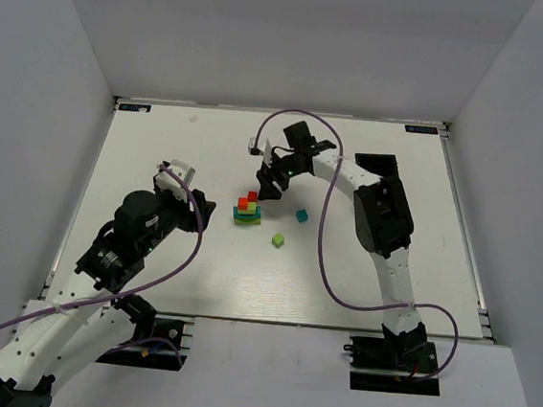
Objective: Build the wood block tower
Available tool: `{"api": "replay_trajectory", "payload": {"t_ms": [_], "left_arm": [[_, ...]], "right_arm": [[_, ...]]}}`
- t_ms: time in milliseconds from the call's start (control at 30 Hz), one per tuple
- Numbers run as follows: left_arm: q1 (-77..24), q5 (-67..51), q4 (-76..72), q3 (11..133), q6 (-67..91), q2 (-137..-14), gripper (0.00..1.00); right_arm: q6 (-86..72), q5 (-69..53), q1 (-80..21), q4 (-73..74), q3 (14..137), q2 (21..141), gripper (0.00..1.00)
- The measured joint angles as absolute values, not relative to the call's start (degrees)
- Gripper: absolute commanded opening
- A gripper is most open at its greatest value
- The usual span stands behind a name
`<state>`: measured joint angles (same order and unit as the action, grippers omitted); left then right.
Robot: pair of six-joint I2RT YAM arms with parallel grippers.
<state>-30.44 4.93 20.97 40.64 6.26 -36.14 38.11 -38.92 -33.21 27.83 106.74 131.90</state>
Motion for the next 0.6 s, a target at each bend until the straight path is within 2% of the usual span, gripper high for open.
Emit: {"api": "replay_trajectory", "payload": {"t_ms": [600], "left_arm": [[-30.4, 5.1, 21.0, 40.6, 6.3, -36.1, 0.73]], "right_arm": [[38.1, -38.8, -35.5, 29.5, 108.0, 132.6, 0.65]]}}
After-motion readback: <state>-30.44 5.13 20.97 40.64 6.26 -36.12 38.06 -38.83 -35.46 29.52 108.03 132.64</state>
